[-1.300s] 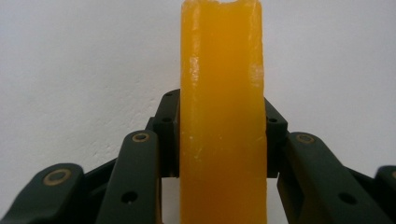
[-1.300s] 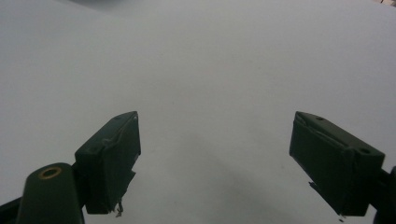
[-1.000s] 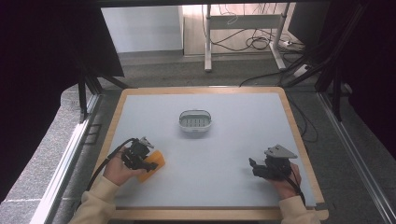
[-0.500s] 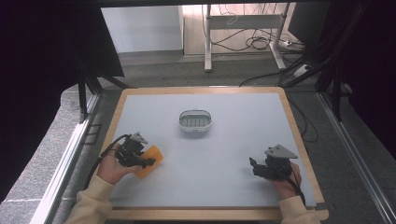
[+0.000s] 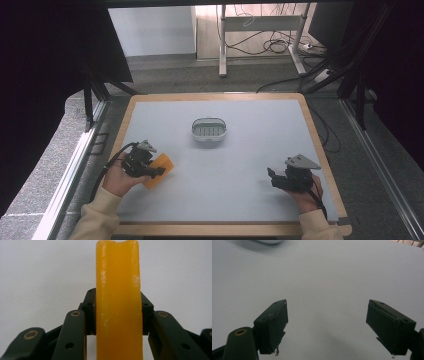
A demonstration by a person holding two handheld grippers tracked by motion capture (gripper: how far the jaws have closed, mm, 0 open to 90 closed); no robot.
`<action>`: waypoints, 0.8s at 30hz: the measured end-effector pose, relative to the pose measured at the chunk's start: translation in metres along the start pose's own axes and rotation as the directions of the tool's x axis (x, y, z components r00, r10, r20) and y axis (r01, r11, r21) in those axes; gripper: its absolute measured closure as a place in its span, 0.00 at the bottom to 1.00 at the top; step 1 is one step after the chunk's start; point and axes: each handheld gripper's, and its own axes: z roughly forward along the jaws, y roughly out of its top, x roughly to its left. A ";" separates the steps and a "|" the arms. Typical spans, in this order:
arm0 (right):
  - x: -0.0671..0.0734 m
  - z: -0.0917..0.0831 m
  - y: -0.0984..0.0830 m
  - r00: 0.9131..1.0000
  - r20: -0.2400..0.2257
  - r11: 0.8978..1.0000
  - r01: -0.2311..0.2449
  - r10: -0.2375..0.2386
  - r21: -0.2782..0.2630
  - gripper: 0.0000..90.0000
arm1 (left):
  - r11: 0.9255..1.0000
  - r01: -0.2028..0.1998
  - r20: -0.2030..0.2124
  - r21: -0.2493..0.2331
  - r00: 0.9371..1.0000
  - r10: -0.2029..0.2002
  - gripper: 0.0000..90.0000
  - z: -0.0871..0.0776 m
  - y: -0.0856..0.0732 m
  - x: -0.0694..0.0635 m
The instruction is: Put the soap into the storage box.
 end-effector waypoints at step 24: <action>0.001 -0.003 0.002 1.000 -0.007 1.000 -0.019 0.019 0.001 0.21 | 1.000 -0.016 -0.032 -0.025 0.999 0.015 0.69 -0.009 0.013 0.000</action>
